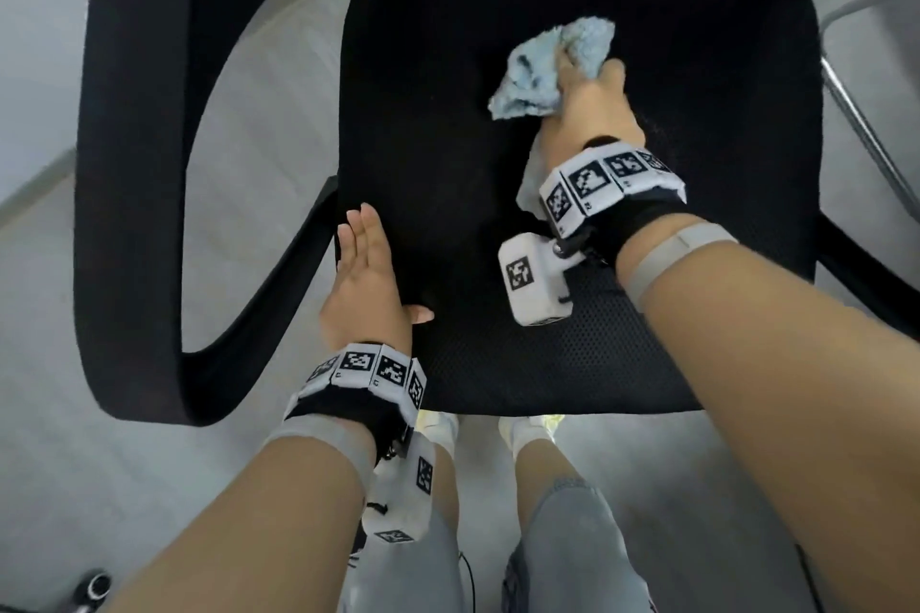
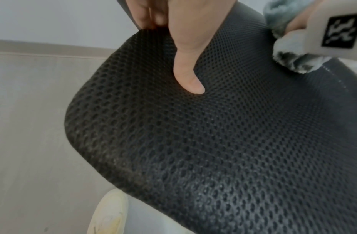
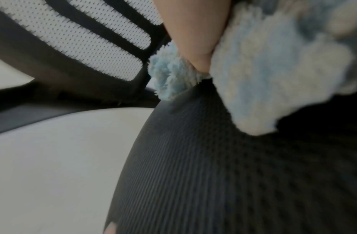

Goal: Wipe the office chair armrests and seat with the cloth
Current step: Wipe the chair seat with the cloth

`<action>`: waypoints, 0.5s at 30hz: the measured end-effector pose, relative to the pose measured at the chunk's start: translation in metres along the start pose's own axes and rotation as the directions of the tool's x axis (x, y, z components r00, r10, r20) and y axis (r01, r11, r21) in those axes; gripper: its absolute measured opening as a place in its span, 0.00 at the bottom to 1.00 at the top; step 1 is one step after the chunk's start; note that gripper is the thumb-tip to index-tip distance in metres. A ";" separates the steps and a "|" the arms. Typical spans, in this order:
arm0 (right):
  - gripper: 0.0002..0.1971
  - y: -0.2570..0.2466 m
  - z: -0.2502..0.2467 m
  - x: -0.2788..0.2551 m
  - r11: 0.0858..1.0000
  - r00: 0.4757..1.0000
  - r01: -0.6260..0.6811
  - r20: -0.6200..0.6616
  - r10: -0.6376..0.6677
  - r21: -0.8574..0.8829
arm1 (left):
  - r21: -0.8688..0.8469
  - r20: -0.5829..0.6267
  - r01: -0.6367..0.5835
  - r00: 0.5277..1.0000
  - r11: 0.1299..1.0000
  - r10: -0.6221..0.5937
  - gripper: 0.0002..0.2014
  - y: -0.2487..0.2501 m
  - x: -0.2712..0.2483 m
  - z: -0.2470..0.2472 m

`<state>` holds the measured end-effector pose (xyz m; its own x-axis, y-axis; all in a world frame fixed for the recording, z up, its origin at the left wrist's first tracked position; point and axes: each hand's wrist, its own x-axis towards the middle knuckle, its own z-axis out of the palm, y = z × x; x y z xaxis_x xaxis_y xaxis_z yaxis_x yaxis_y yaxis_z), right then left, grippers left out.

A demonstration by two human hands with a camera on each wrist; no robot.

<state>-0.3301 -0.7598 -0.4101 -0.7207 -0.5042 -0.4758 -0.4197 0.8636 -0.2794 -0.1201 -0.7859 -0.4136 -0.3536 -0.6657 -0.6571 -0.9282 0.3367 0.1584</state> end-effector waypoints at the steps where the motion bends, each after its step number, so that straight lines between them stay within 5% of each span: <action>1: 0.30 -0.006 0.000 -0.002 1.000 1.000 -0.003 -0.007 0.003 -0.005 | 0.011 -0.003 0.007 1.000 1.000 -0.007 0.58 0.001 0.000 0.000; 4: 0.28 -0.035 0.022 -0.030 0.959 0.967 0.242 0.124 -0.225 -0.146 | 0.021 -0.003 0.020 1.000 1.000 -0.020 0.58 0.003 -0.001 -0.002; 7: 0.25 -0.028 0.036 -0.048 0.836 0.839 0.523 0.272 -0.471 -0.166 | -0.009 0.005 0.049 0.999 0.999 -0.049 0.59 0.005 -0.004 -0.005; 9: 0.20 -0.002 0.019 -0.033 0.903 0.906 0.407 0.184 -0.380 -0.138 | -0.020 0.013 0.072 0.997 0.997 -0.072 0.59 0.006 -0.005 -0.006; 11: 0.22 0.037 -0.005 -0.019 0.977 0.989 0.148 0.026 -0.146 -0.153 | -0.036 0.012 0.081 0.997 0.996 -0.080 0.59 0.007 -0.005 -0.005; 13: 0.24 0.062 -0.020 -0.012 0.990 0.990 -0.128 -0.063 0.124 -0.054 | -0.040 0.006 0.089 0.996 0.995 -0.089 0.59 0.008 -0.005 -0.003; 15: 0.28 0.061 -0.017 -0.015 0.981 0.979 -0.191 -0.074 0.191 0.019 | -0.036 0.000 0.095 0.995 0.995 -0.095 0.59 0.008 -0.003 -0.003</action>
<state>-0.3545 -0.6989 -0.4053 -0.8264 -0.3280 -0.4576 -0.2641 0.9437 -0.1994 -0.1266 -0.7829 -0.4078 -0.2636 -0.6946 -0.6694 -0.9612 0.2478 0.1215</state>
